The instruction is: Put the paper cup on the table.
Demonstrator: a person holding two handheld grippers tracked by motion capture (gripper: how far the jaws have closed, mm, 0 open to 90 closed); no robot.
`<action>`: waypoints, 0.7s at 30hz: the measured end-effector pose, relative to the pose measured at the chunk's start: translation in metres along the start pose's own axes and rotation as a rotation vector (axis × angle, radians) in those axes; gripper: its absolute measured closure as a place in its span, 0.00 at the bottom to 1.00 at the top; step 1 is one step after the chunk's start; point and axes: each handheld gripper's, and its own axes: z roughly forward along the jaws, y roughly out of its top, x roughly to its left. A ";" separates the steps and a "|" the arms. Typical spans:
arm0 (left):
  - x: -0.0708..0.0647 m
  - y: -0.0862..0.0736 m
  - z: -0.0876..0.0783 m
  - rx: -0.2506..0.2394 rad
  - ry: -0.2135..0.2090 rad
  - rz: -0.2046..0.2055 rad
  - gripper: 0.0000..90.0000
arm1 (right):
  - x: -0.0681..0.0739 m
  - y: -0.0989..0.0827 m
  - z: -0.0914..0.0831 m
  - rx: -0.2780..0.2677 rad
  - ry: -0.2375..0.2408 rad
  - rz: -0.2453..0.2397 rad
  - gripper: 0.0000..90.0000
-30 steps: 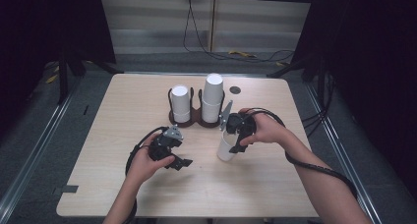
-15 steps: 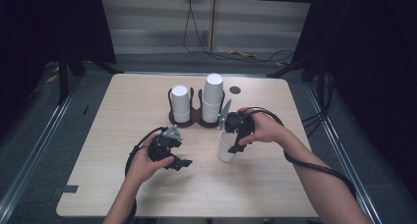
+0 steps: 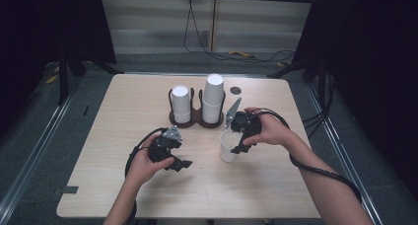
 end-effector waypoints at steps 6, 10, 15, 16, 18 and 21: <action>-0.001 0.000 0.000 -0.001 0.003 -0.006 0.19 | 0.002 -0.017 -0.005 -0.045 -0.004 0.024 0.16; -0.002 0.000 0.000 0.007 0.001 -0.008 0.19 | 0.004 -0.029 -0.008 -0.060 -0.010 0.037 0.16; -0.001 -0.001 0.001 0.003 0.006 -0.009 0.19 | 0.006 -0.045 -0.008 -0.088 -0.017 0.055 0.16; -0.001 -0.001 0.000 0.007 0.001 -0.004 0.19 | 0.006 -0.049 -0.008 -0.091 -0.017 0.062 0.16; -0.001 -0.001 0.000 0.003 0.002 -0.008 0.19 | 0.007 -0.055 -0.008 -0.098 -0.024 0.070 0.16; -0.001 -0.001 0.000 0.000 0.009 -0.012 0.18 | 0.007 -0.065 -0.008 -0.132 -0.024 0.085 0.16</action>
